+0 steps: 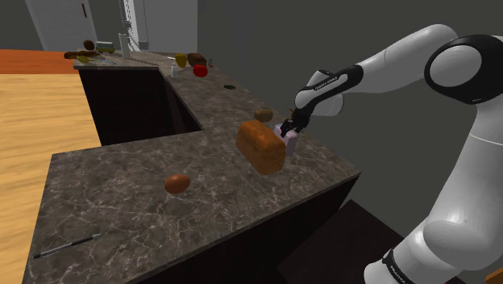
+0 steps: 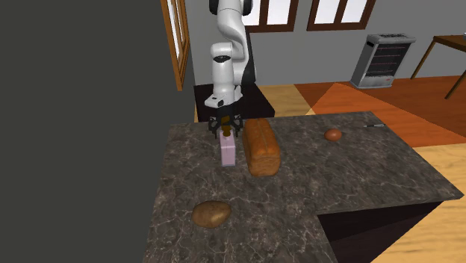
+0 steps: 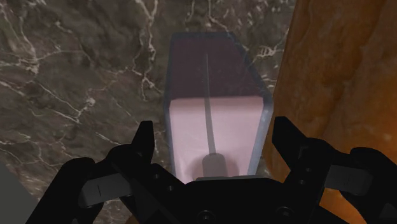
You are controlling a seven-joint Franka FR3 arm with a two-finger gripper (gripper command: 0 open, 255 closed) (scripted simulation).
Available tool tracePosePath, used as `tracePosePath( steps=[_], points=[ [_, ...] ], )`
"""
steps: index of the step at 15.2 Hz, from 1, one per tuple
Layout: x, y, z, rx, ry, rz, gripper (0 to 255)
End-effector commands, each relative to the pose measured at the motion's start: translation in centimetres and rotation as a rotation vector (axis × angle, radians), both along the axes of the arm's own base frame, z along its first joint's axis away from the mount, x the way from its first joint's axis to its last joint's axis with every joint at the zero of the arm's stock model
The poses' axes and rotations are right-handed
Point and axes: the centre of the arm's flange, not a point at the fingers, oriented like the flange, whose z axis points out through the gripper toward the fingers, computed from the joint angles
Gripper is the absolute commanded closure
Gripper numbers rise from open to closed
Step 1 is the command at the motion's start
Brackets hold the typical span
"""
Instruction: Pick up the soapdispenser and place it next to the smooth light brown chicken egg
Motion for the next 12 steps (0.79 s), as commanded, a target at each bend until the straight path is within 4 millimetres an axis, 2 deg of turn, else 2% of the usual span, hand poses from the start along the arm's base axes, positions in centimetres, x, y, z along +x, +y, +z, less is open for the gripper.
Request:
tracePosePath(
  steps=[1, 10, 12],
  points=[
    [0.0, 0.0, 0.0, 0.0, 0.0, 0.0, 255],
    [0.0, 0.0, 0.0, 0.0, 0.0, 0.0, 255],
    [0.0, 0.0, 1.1, 0.0, 0.0, 0.0, 255]
  ],
)
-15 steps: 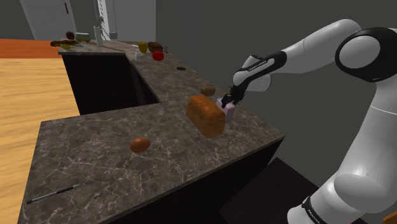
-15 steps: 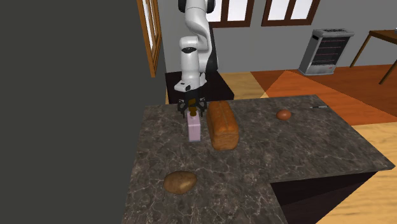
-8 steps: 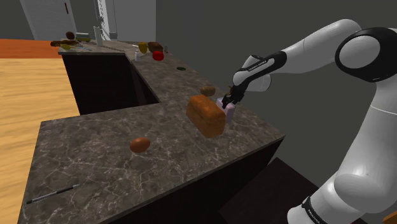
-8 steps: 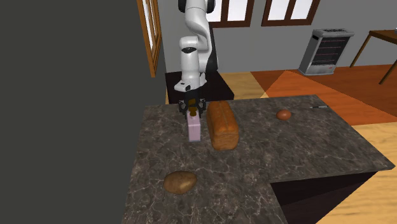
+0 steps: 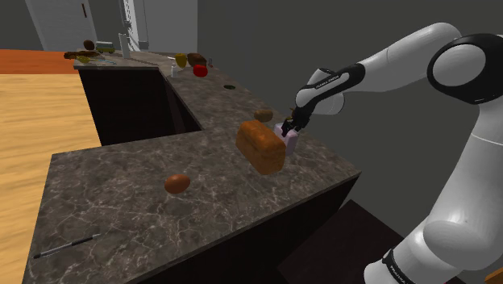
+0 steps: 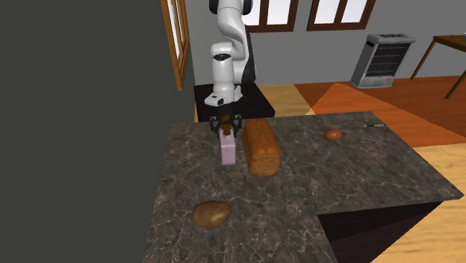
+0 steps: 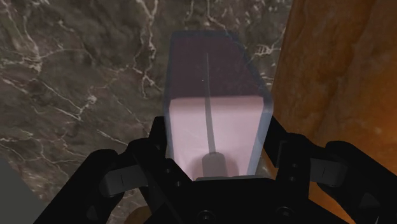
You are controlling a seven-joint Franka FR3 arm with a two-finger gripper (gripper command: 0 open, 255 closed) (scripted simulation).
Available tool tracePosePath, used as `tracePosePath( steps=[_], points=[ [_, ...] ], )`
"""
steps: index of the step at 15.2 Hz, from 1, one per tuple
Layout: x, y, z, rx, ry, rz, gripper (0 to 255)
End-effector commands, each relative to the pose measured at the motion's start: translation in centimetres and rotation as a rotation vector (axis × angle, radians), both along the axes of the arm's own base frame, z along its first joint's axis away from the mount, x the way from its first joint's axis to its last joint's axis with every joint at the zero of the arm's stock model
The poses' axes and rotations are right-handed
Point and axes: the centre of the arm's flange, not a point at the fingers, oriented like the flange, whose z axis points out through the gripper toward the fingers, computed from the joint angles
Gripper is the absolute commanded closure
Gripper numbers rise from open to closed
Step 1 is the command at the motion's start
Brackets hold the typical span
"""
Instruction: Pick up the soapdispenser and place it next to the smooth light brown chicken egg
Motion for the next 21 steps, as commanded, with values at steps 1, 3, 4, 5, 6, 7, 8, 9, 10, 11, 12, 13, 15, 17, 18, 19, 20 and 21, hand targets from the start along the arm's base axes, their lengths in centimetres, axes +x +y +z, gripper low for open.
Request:
tracePosePath(
  steps=[1, 3, 4, 5, 6, 7, 8, 9, 10, 11, 12, 13, 15, 17, 18, 19, 20, 21],
  points=[
    [0.1, -0.1, 0.9, 0.0, 0.0, 0.0, 255],
    [0.1, -0.1, 2.0, 0.0, 0.0, 0.0, 255],
    [0.1, -0.1, 2.5, 0.0, 0.0, 0.0, 255],
    [0.1, -0.1, 3.0, 0.0, 0.0, 0.0, 255],
    [0.1, -0.1, 3.6, 0.0, 0.0, 0.0, 255],
    [0.1, -0.1, 4.1, 0.0, 0.0, 0.0, 255],
    [0.1, -0.1, 4.6, 0.0, 0.0, 0.0, 255],
    [0.1, -0.1, 5.1, 0.0, 0.0, 0.0, 255],
    [0.1, -0.1, 5.7, 0.0, 0.0, 0.0, 255],
    [0.1, -0.1, 6.2, 0.0, 0.0, 0.0, 255],
    [0.1, -0.1, 6.7, 0.0, 0.0, 0.0, 255],
    [0.1, -0.1, 7.2, 0.0, 0.0, 0.0, 255],
    [0.1, -0.1, 8.3, 0.0, 0.0, 0.0, 255],
    [0.1, -0.1, 9.4, 0.0, 0.0, 0.0, 255],
    [0.1, -0.1, 9.9, 0.0, 0.0, 0.0, 255],
    [0.1, -0.1, 10.4, 0.0, 0.0, 0.0, 255],
    [0.1, -0.1, 10.9, 0.0, 0.0, 0.0, 255],
    [0.1, -0.1, 11.5, 0.0, 0.0, 0.0, 255]
  ],
)
